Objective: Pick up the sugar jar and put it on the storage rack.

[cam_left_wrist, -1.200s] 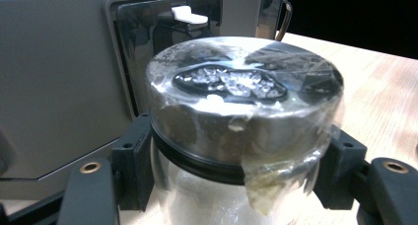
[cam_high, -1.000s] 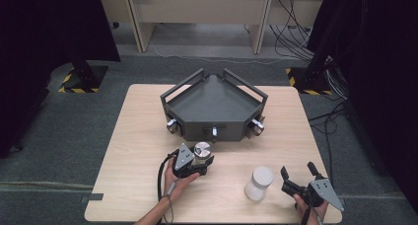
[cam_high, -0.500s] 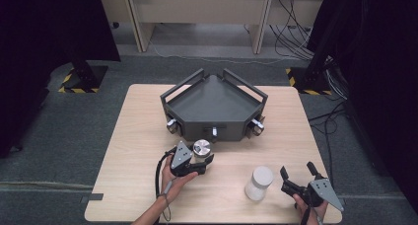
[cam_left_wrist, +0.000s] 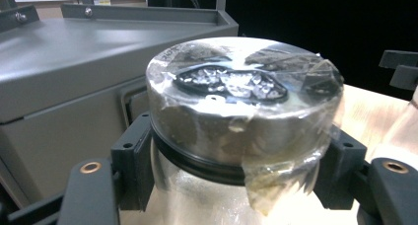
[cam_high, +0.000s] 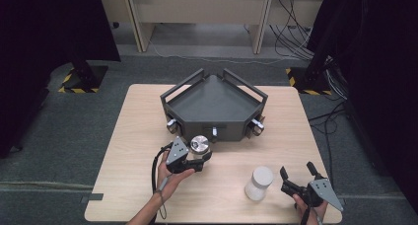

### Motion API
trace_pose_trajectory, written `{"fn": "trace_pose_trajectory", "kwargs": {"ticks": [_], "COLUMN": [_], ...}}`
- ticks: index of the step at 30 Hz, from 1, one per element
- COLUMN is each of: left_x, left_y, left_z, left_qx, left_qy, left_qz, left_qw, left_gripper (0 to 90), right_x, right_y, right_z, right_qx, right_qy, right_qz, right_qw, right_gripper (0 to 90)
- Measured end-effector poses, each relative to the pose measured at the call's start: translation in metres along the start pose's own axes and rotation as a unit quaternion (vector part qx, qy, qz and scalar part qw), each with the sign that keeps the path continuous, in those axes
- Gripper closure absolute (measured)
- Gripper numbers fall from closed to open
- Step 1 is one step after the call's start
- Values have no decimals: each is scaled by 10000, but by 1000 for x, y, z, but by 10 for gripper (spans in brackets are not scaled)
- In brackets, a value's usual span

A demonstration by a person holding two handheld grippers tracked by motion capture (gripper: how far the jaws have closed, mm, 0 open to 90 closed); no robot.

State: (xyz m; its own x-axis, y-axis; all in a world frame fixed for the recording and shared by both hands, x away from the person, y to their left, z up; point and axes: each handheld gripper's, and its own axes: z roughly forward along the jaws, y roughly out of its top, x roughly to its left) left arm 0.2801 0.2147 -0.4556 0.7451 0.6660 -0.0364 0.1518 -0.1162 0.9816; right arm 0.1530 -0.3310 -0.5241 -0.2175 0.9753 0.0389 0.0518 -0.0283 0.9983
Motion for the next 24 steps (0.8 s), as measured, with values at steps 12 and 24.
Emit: {"fn": "trace_pose_trajectory", "kwargs": {"ticks": [12,24], "left_x": [3,9], "left_y": [18,37], "left_z": [-5,-4], "left_qx": [-12,-164], "left_qy": [-203,-123], "left_qz": [1,-26], "left_qw": [9998,9998], "left_gripper": [310,310], "right_x": [0,0], "right_y": [0,0], "right_z": [1,0], "right_qx": [14,17], "right_qy": [-11,-31], "right_qz": [26,43], "right_qw": [10000,10000], "right_gripper": [15,15]}}
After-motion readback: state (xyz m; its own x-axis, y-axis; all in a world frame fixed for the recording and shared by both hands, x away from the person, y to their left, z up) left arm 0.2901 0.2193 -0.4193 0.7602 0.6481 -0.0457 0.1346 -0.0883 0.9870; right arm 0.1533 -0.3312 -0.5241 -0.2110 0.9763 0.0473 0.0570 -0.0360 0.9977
